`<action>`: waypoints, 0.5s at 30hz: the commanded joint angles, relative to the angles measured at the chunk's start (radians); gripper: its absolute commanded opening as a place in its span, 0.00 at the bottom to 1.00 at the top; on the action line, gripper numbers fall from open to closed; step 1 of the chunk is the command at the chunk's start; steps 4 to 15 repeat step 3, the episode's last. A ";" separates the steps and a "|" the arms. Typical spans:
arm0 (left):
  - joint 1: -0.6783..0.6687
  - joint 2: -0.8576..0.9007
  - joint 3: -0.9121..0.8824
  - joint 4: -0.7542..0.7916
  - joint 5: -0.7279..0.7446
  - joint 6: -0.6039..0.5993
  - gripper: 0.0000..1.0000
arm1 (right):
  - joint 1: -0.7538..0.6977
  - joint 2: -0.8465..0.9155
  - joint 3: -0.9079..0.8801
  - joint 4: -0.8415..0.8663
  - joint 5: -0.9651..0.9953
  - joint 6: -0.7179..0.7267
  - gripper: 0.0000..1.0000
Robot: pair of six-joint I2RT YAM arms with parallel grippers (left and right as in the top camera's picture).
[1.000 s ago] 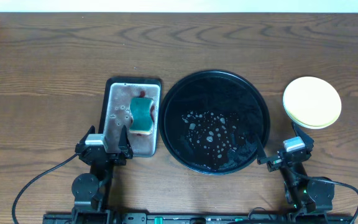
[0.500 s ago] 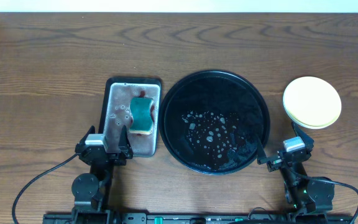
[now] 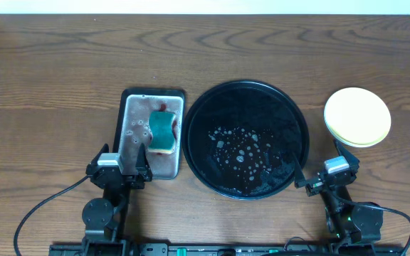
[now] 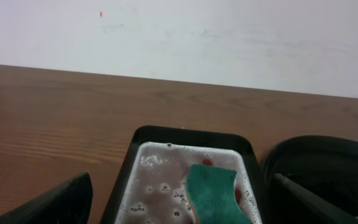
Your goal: Clean dirty plates on tray and stack at the side
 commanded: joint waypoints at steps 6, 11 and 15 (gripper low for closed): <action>0.006 -0.005 -0.008 -0.047 0.014 0.017 0.90 | 0.010 -0.005 -0.001 -0.005 0.006 -0.011 0.99; 0.006 -0.005 -0.008 -0.047 0.014 0.017 0.90 | 0.010 -0.005 -0.001 -0.005 0.006 -0.011 0.99; 0.006 -0.005 -0.008 -0.047 0.014 0.017 0.90 | 0.010 -0.005 -0.001 -0.005 0.006 -0.011 0.99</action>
